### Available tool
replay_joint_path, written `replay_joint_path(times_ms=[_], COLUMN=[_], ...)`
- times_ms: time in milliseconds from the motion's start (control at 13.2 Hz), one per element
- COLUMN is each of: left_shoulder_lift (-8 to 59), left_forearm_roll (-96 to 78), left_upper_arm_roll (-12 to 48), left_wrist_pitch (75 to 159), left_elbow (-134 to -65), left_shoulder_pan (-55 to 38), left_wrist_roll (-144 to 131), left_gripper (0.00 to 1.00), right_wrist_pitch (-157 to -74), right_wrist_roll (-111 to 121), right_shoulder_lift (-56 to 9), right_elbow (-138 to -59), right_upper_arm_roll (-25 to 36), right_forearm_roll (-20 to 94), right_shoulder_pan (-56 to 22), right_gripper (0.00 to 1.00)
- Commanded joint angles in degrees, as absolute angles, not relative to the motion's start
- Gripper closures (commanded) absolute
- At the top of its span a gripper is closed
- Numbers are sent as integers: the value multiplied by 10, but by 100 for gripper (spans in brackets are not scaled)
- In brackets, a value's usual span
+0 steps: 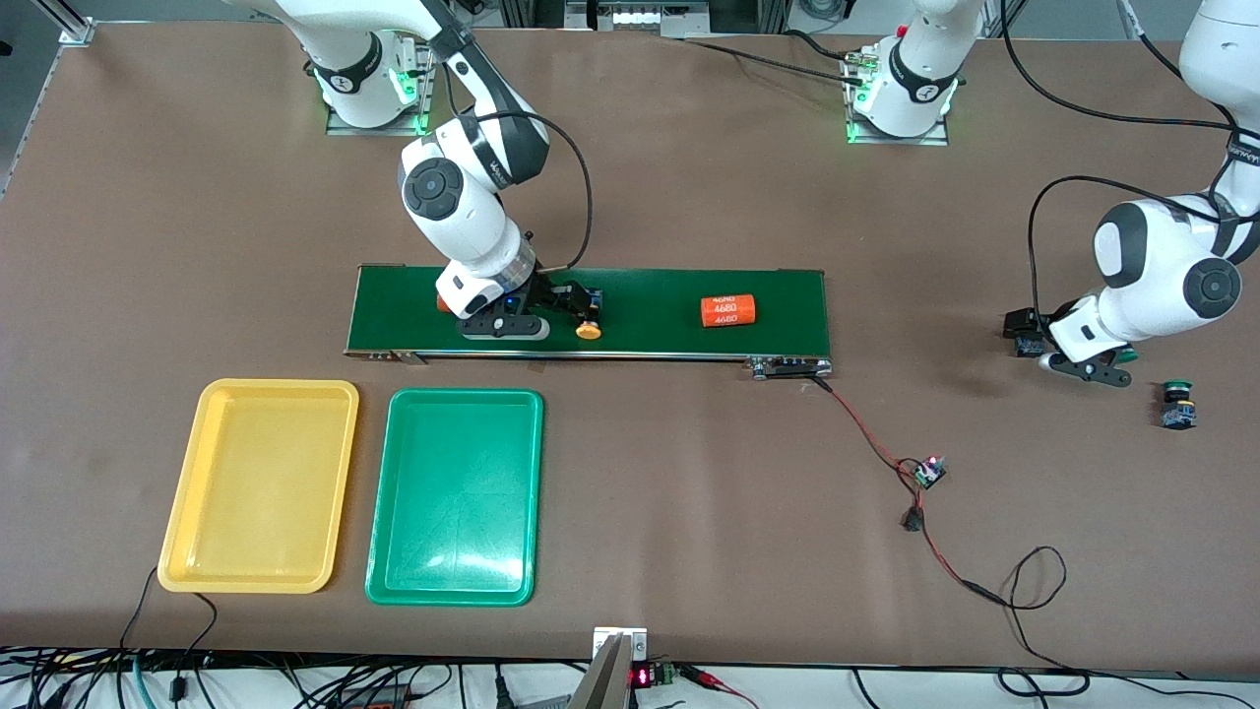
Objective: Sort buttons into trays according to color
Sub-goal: 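Grasp the blue button with the left gripper while the right gripper grasps yellow button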
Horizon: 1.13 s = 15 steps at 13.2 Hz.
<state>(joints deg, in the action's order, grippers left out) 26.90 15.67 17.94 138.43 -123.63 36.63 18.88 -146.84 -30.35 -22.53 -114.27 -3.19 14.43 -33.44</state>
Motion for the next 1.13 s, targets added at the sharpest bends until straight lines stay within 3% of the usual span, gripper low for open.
replay_joint_path(times_ms=[0, 76, 151, 453, 529, 1058], left_shoulder_lift=[270, 271, 271, 270, 270, 186], left_forearm_roll=[170, 170, 170, 170, 170, 160], left_upper_arm_roll=[181, 181, 180, 180, 181, 197], left_wrist_pitch=[1392, 1393, 1397, 1396, 1396, 1298], left_elbow=[-1238, -1239, -1240, -1239, -1239, -1216], left_shoulder_pan=[364, 364, 364, 365, 365, 312], left_wrist_roll=[154, 154, 154, 155, 154, 175], left_gripper=[2, 6, 29, 87, 97, 100], right_wrist_pitch=[-1457, -1457, -1456, -1444, -1444, -1426], right_wrist_roll=[-307, -308, -308, -307, -307, -305], right_shoulder_lift=[-236, -236, -236, -238, -239, -248], right_elbow=[-1129, -1129, -1129, -1129, -1129, -1125], right_upper_arm_roll=[-24, -24, -24, -24, -25, -24], right_forearm_roll=[136, 136, 136, 136, 136, 121], right_shoulder_pan=[-345, -345, -345, -345, -345, -348], right_gripper=[0, 0, 0, 0, 0, 1])
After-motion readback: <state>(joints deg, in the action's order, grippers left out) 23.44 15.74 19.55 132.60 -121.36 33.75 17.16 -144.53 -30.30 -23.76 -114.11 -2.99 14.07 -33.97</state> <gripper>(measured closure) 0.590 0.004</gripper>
